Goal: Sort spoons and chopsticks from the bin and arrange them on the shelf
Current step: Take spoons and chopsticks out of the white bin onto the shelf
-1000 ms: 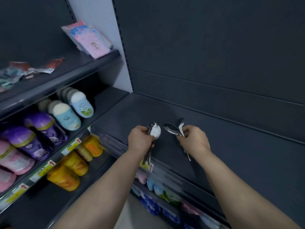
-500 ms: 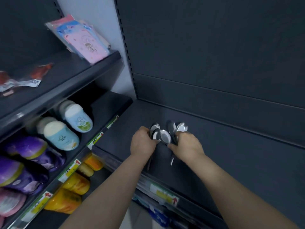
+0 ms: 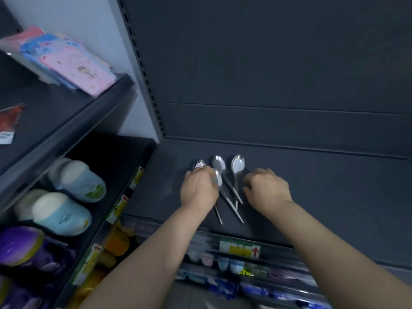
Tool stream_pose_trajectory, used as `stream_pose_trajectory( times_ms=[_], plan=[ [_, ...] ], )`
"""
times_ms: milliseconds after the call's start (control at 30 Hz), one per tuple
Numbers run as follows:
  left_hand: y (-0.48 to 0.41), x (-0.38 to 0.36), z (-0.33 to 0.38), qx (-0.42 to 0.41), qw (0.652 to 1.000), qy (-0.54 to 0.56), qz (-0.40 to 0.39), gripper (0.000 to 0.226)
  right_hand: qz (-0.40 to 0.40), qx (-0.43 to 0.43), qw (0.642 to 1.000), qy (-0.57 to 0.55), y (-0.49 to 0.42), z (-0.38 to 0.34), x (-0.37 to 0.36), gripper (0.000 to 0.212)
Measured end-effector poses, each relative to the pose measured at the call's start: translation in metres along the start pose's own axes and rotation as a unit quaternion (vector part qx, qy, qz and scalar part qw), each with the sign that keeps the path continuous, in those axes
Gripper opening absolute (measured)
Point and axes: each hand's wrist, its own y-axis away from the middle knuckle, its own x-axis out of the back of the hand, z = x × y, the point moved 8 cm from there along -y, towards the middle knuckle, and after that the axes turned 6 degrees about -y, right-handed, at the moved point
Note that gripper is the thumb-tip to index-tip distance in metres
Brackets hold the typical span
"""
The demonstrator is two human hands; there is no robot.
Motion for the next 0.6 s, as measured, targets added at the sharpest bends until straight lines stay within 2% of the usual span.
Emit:
stream_pose_trajectory(
  times_ms=[133, 267, 467, 600],
  plan=[
    [0.007, -0.007, 0.057, -0.12, 0.99, -0.075, -0.028, 0.022, 0.004, -0.039, 0.998, 0.043, 0.029, 0.041, 0.007, 0.024],
    [0.028, -0.029, 0.128, -0.209, 0.97, -0.101, -0.068, 0.022, 0.022, -0.087, 0.994, 0.062, 0.069, 0.095, 0.025, 0.022],
    [0.075, -0.063, 0.236, -0.291, 0.947, -0.089, -0.1, 0.024, 0.054, -0.171, 0.982, 0.059, 0.136, 0.192, 0.054, 0.025],
    [0.116, -0.081, 0.322, -0.315, 0.943, -0.028, -0.104, 0.023, 0.114, -0.215, 0.969, 0.04, 0.195, 0.273, 0.099, 0.028]
  ],
)
